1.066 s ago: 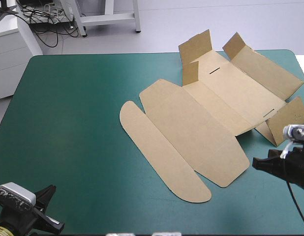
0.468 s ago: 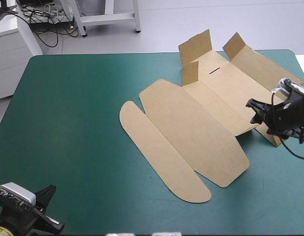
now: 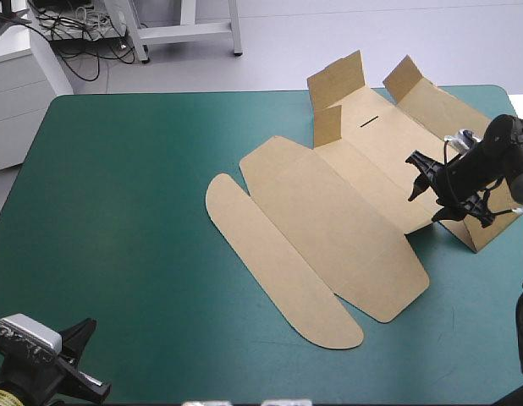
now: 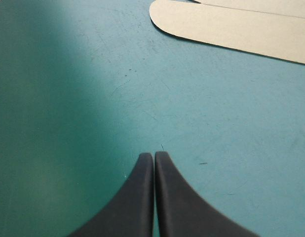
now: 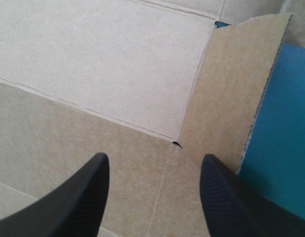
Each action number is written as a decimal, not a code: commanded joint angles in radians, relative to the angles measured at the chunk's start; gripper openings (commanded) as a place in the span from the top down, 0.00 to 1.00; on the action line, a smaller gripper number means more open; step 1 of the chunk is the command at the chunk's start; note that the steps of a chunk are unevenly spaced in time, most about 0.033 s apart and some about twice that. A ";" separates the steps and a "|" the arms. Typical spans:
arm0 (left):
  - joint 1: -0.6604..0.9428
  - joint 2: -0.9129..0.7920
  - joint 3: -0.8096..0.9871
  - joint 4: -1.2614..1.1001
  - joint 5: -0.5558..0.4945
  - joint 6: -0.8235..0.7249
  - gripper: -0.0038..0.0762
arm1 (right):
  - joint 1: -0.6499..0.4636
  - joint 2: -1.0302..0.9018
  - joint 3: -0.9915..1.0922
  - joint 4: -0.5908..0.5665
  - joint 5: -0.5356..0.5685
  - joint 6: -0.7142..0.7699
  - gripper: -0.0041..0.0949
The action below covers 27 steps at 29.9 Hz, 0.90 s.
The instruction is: Fold the box
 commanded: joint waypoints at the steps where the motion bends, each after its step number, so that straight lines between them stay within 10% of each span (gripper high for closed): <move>1: -0.006 0.015 -0.022 0.003 -0.069 -0.003 0.96 | -0.020 -0.044 -0.047 0.120 0.027 -0.006 0.44; 6: -0.006 0.015 -0.022 0.003 -0.069 -0.003 0.96 | -0.066 -0.077 -0.075 0.252 0.027 -0.103 0.44; 27: -0.006 0.015 -0.022 0.030 -0.066 -0.003 0.96 | -0.122 -0.188 0.070 -0.013 0.027 0.005 0.44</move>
